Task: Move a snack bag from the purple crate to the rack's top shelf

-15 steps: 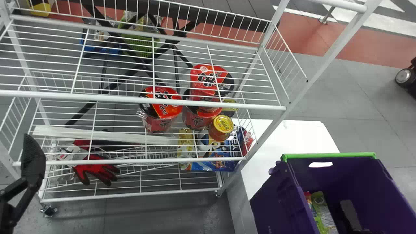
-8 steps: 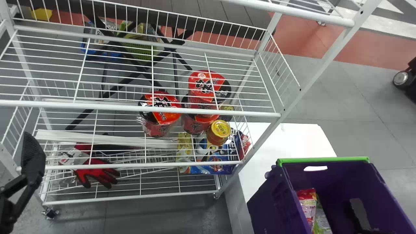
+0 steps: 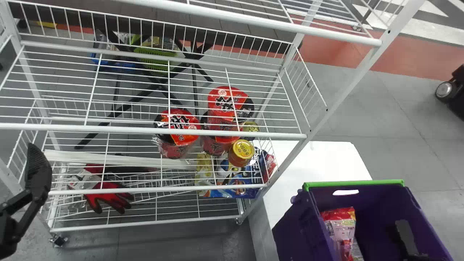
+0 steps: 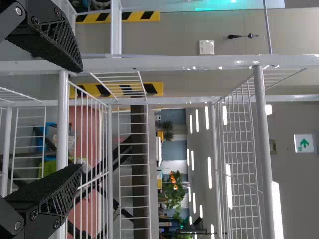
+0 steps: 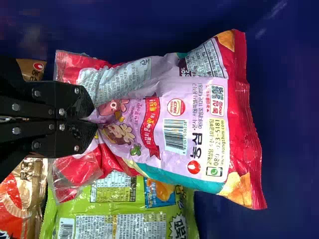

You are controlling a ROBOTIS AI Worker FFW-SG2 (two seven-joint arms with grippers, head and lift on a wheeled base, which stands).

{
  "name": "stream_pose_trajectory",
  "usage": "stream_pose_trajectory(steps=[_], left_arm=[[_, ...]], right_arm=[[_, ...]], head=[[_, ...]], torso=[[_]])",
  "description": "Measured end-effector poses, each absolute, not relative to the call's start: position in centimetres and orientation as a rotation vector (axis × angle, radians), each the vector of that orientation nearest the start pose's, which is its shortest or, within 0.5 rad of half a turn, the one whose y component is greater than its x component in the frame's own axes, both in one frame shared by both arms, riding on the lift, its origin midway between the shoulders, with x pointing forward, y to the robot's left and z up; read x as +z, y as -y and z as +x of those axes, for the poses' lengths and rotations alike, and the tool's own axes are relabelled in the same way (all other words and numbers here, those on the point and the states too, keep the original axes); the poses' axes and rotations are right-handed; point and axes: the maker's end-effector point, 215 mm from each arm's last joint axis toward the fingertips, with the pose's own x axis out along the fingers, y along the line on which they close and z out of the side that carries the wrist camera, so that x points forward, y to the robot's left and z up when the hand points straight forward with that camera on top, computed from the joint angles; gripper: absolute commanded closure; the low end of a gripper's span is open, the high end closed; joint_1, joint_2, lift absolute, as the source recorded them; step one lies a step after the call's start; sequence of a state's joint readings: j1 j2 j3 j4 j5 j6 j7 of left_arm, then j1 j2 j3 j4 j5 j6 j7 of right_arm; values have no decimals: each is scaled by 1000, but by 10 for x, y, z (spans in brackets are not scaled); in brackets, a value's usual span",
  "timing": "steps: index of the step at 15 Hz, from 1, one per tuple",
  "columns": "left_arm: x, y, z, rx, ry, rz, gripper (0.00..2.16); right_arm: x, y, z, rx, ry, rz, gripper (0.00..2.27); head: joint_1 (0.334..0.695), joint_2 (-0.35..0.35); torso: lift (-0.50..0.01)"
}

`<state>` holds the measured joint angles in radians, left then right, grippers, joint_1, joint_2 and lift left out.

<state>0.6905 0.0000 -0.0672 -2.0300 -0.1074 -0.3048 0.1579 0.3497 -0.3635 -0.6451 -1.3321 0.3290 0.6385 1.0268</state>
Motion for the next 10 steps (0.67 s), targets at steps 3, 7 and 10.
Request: stream_pose_trajectory(steps=[3,7,10], left_arm=[[-330,-220,379,83,83,55,144],[-328,-222,380,85,87,56,144],[-328,-222,382,85,88,55,144]], right_arm=[[-620,561,195,117,-1202,116,1477],[-618,562,197,114,-1192,121,1477],[-614,563,197,113,-1183,127,1477]], head=[[695,-350],[695,-350],[695,-350]], torso=[[-356],[-340],[-329]])
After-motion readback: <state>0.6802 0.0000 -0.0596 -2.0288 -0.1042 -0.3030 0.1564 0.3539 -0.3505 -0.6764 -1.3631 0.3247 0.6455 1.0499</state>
